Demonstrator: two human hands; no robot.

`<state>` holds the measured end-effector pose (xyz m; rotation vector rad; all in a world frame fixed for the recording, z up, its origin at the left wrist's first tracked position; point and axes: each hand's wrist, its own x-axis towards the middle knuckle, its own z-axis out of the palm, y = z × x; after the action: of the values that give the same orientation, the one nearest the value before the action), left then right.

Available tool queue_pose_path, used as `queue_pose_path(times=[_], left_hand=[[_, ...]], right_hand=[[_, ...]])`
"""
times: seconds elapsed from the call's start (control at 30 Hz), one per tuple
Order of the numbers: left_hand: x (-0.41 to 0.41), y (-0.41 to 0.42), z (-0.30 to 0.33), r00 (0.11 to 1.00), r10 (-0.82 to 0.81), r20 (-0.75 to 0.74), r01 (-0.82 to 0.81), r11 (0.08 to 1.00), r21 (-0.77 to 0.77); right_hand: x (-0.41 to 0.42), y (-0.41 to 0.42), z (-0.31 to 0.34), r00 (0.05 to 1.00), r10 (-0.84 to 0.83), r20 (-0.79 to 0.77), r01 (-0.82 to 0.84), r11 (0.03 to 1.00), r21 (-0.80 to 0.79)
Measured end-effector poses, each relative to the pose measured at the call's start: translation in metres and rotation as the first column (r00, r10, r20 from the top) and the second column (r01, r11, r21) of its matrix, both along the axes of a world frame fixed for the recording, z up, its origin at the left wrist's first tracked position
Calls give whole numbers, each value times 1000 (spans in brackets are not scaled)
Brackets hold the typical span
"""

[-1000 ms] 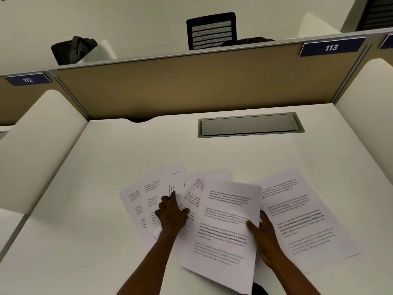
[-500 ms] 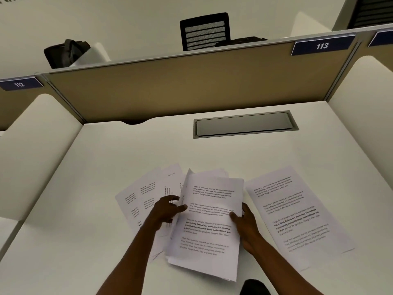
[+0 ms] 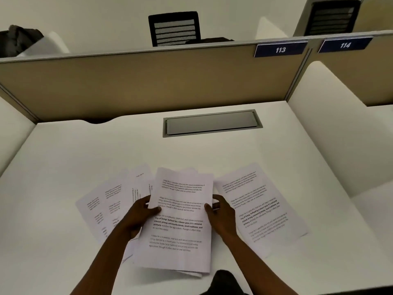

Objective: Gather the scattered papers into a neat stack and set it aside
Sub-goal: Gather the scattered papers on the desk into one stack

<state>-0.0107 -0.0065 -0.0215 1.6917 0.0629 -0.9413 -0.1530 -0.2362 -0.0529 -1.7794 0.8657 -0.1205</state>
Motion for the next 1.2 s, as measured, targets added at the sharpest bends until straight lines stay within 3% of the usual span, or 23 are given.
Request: queue_pose_path(times=[0.1, 0.17, 0.27, 0.37, 0.53, 0.6, 0.7, 0.87, 1.03, 1.2], left_hand=[[-14, -4, -14, 995, 66, 77, -72, 994, 82], [-24, -6, -21, 988, 84, 132, -101, 987, 126], [-34, -11, -26, 974, 128, 187, -156, 977, 146], [-40, -16, -28, 963, 157, 220, -196, 966, 167], [-50, -21, -28, 944, 185, 272, -242, 951, 191], [-57, -23, -26, 930, 196, 312, -259, 950, 176], [-66, -23, -26, 917, 205, 343, -260, 958, 122], [-77, -34, -25, 923, 222, 313, -268, 957, 110], [-82, -44, -22, 940, 217, 262, -255, 959, 122], [-84, -44, -27, 929, 160, 334, -223, 962, 158]], right_hand=[[-19, -34, 1, 997, -64, -44, 39, 899, -436], [-30, -56, -4, 977, -42, -208, -84, 825, -560], [-40, -73, -13, 872, 60, -486, -341, 786, -516], [-41, -73, -18, 836, 99, -539, -427, 734, -528], [-41, -76, -6, 885, 87, -458, -393, 667, -633], [-39, -76, 2, 947, 64, -315, -262, 721, -642], [-28, -67, 16, 991, 41, -125, -96, 873, -478], [7, -28, 22, 979, 190, -68, -198, 970, -143], [27, 30, 8, 931, 316, -182, -352, 909, -224], [21, 47, -10, 913, 370, -175, -409, 839, -359]])
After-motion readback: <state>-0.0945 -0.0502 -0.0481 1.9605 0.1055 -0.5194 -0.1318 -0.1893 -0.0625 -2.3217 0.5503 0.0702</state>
